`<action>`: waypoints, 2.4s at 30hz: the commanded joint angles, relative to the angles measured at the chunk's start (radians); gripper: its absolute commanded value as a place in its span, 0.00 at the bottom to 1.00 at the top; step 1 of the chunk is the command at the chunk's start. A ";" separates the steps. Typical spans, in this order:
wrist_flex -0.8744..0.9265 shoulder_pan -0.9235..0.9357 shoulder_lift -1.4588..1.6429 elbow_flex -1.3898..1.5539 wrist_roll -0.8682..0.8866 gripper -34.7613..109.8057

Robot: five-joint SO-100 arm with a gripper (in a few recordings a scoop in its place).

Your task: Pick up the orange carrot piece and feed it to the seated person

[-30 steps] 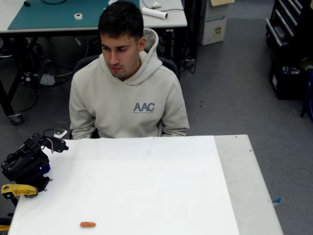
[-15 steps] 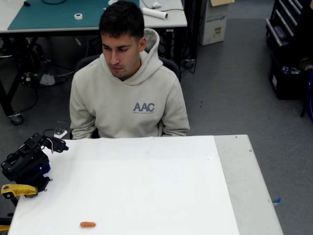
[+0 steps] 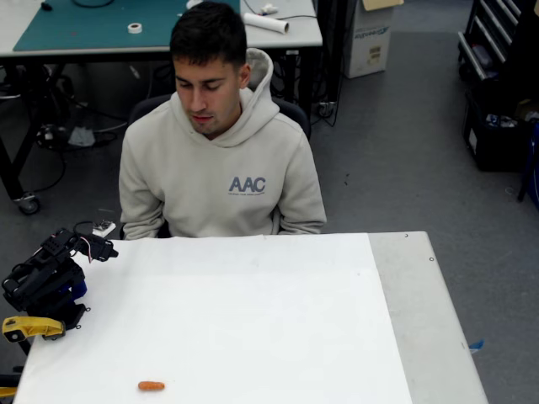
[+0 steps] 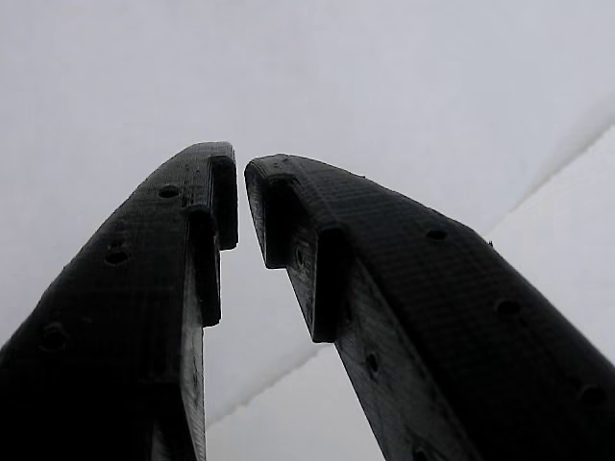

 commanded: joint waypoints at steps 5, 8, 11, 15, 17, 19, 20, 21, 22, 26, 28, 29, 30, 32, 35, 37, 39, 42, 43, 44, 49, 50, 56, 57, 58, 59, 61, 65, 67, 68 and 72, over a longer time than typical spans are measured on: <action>0.012 -0.014 0.003 -0.064 -0.006 0.22; 0.012 -0.014 0.003 -0.064 -0.006 0.22; 0.012 -0.014 0.002 -0.064 -0.006 0.22; 0.012 -0.014 0.002 -0.066 -0.006 0.22; 0.012 -0.014 0.000 -0.066 -0.006 0.22; 0.012 -0.006 0.000 -0.080 -0.006 0.22; 0.012 -0.003 -0.003 -0.092 -0.006 0.22; 0.012 0.000 -0.009 -0.104 -0.006 0.22; 0.012 0.000 -0.023 -0.121 -0.006 0.22; 0.012 0.003 -0.121 -0.196 -0.002 0.22; 0.012 0.003 -0.186 -0.241 0.003 0.22; 0.012 0.003 -0.218 -0.267 0.005 0.22; 0.012 0.003 -0.252 -0.293 0.006 0.22; 0.012 0.005 -0.319 -0.348 0.006 0.22; 0.012 0.035 -0.426 -0.428 0.008 0.22; 0.012 0.083 -0.500 -0.483 0.008 0.22; 0.012 0.133 -0.572 -0.540 -0.002 0.22; 0.012 0.212 -0.689 -0.624 -0.005 0.22; 0.012 0.239 -0.724 -0.649 -0.006 0.22; 0.012 0.265 -0.759 -0.675 -0.006 0.22; 0.012 0.411 -0.920 -0.796 -0.008 0.22; 0.012 0.442 -0.950 -0.818 -0.008 0.22; 0.012 0.630 -1.104 -0.945 -0.008 0.22; 0.012 0.660 -1.123 -0.962 -0.009 0.22; 0.012 0.690 -1.141 -0.979 -0.009 0.22; 0.012 0.723 -1.160 -0.994 -0.009 0.22; 0.012 0.787 -1.193 -1.025 -0.011 0.22; 0.012 0.919 -1.250 -1.078 -0.054 0.22; 0.012 0.980 -1.278 -1.098 -0.101 0.22; 0.012 1.011 -1.290 -1.106 -0.124 0.22; 0.012 1.131 -1.353 -1.140 -0.207 0.22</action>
